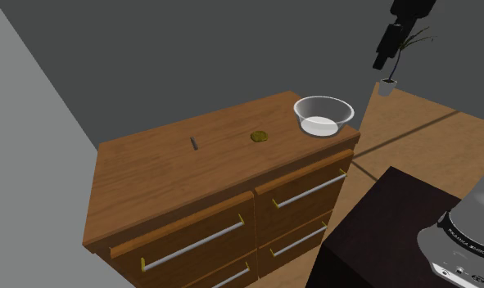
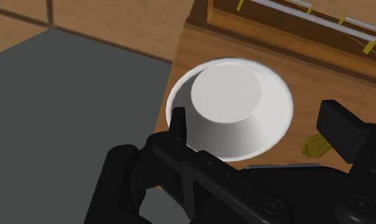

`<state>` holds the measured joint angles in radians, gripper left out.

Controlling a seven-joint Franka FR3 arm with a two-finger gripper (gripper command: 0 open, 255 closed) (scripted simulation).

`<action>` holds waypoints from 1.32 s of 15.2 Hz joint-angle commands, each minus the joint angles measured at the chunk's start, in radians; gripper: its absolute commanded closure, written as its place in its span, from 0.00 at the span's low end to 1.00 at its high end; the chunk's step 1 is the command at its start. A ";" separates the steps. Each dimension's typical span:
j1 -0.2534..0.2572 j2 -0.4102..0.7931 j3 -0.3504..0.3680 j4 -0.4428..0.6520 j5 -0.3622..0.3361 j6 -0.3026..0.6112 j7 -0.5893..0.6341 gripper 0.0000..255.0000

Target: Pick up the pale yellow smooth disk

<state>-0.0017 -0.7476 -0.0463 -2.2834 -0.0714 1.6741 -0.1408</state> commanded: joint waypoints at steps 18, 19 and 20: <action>0.074 0.502 0.165 0.113 0.052 0.327 0.194 0.00; 0.078 0.536 0.174 0.131 0.050 0.340 0.206 0.00; 0.082 0.571 0.181 0.149 0.047 0.353 0.217 0.00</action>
<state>0.0757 -0.2141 0.1259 -2.1498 -0.0223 2.0092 0.0630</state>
